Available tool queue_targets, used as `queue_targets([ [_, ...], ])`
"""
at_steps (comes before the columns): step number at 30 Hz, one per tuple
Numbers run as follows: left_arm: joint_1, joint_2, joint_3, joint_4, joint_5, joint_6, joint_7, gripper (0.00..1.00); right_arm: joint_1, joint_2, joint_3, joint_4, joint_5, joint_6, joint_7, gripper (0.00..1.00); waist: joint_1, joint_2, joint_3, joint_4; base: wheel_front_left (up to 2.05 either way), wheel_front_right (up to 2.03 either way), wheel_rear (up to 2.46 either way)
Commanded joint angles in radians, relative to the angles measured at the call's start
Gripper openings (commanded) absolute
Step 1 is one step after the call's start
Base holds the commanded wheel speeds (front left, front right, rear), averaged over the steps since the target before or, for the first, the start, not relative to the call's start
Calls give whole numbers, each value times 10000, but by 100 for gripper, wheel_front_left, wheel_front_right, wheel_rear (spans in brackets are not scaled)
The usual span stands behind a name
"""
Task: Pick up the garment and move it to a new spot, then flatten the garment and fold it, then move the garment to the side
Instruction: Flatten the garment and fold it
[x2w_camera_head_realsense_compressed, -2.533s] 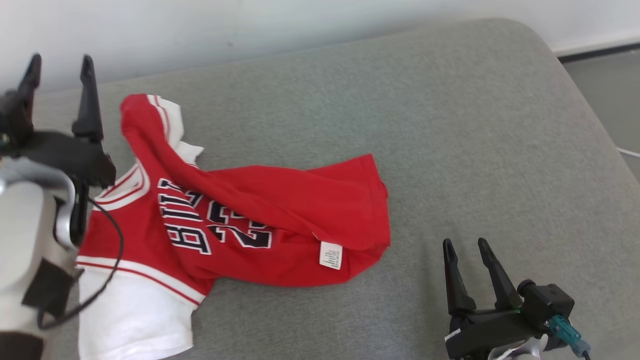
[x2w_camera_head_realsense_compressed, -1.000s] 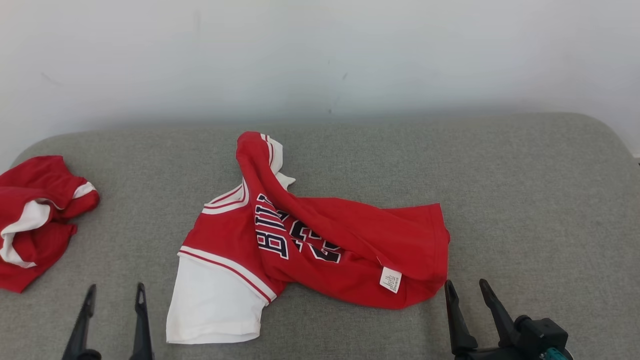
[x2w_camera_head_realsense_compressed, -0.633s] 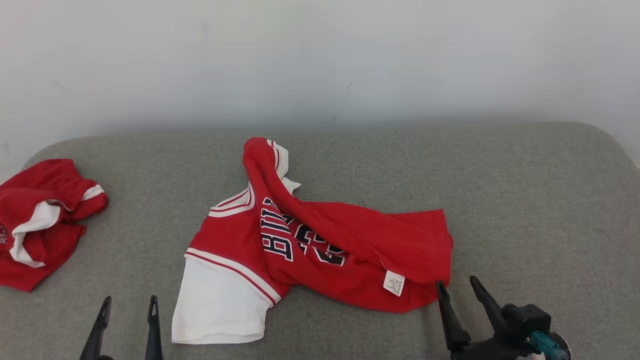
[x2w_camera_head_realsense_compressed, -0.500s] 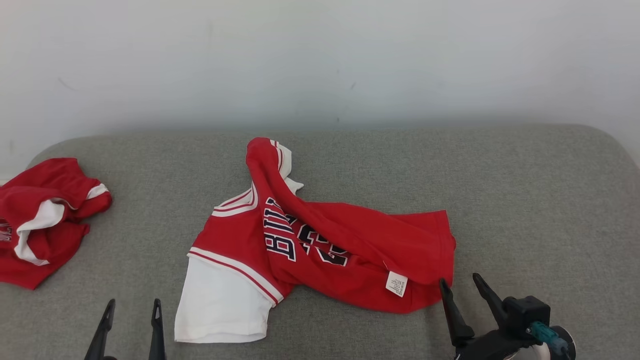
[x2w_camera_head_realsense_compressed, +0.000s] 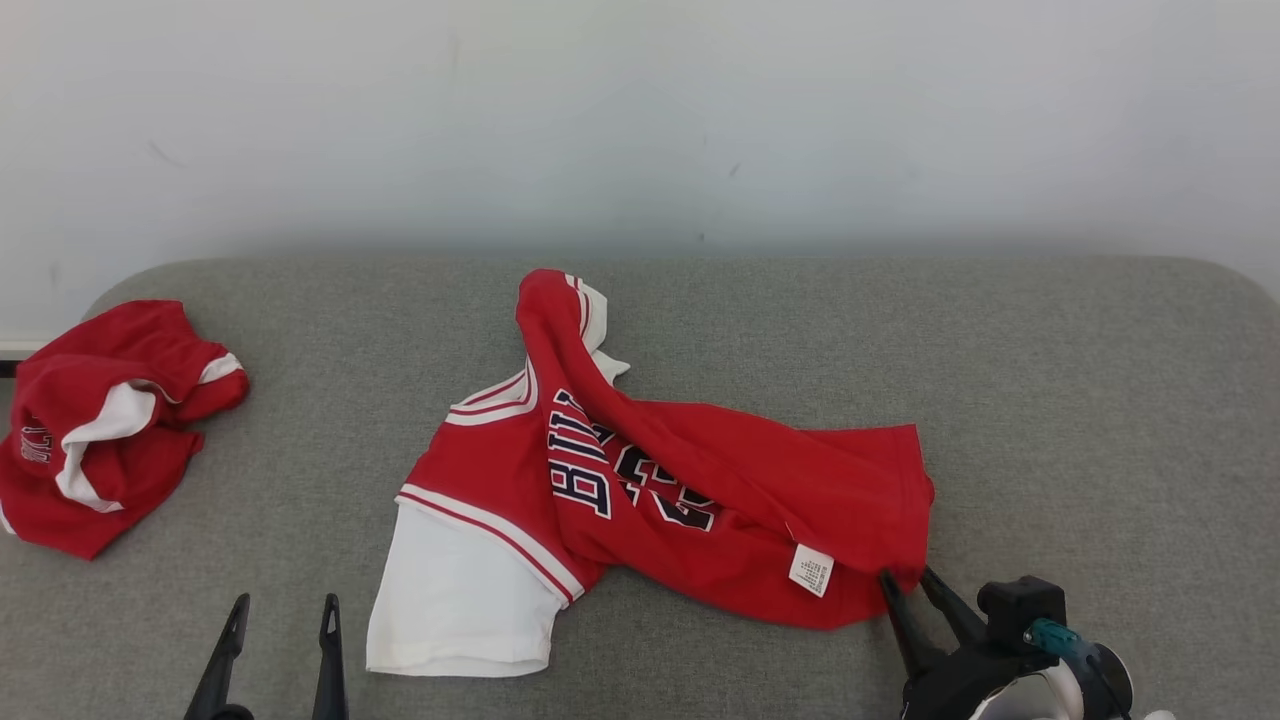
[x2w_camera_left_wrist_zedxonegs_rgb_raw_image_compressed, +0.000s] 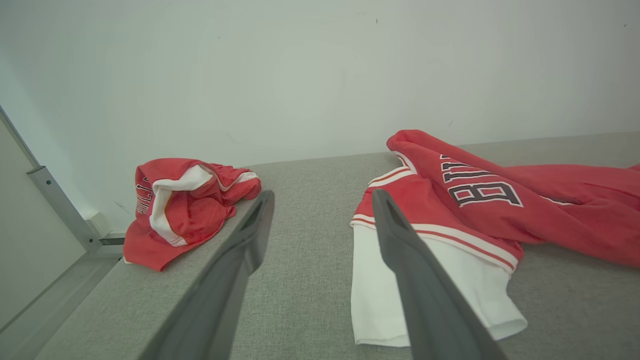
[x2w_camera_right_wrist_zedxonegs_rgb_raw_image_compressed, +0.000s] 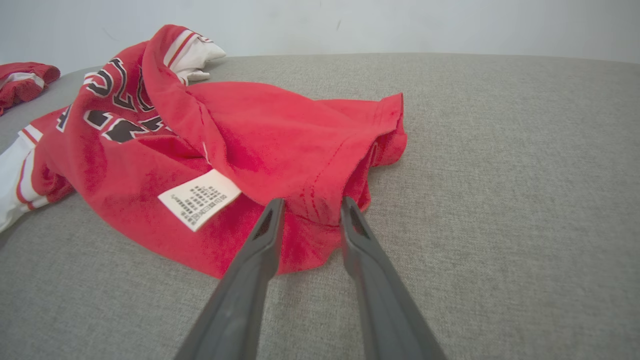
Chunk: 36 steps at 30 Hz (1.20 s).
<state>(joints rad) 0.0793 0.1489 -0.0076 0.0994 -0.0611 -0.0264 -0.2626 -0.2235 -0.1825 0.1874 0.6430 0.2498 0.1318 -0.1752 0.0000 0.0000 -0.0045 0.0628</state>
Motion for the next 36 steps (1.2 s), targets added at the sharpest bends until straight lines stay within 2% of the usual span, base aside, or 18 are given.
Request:
queue_targets([
  [1, -130, -63, 52, 38, -14, -40, -32, 100, -301, -91, 131, 249, 159, -24, -106, 0, 0, 0, 30, 13, 0, 0, 0],
  [7, -180, -146, 156, 5, 57, -154, -32, 100, -1070, -350, 614, 642, 443, -24, -484, 0, 0, 0, 107, 49, 0, 0, 0],
  [18, -303, -331, 259, -8, 98, -260, -32, 100, -2794, -1168, 1122, -534, 1256, -24, -462, 0, 0, 0, 207, 77, 0, 0, 0],
  [24, -596, -442, 156, 68, 119, -436, -32, 100, -3593, -1685, 1135, -584, 1523, -24, -134, 0, 0, 0, 509, 387, 0, 0, 0],
  [29, -1012, -521, -14, 178, 183, -585, -32, 100, -4699, -2044, 1317, -19, 1654, -24, 185, 0, 0, 0, 928, 703, 0, 0, 0],
  [31, -1183, -561, -67, 191, 204, -607, -32, 100, -5303, -2235, 1524, 345, 1324, -24, 225, 0, 0, 0, 1123, 811, 0, 0, 0],
  [36, -1631, -693, -346, 251, 279, -684, -32, 100, -6724, -2204, 1609, 1758, 1392, -24, 326, 0, 0, 0, 1555, 1133, 0, 0, 0],
])
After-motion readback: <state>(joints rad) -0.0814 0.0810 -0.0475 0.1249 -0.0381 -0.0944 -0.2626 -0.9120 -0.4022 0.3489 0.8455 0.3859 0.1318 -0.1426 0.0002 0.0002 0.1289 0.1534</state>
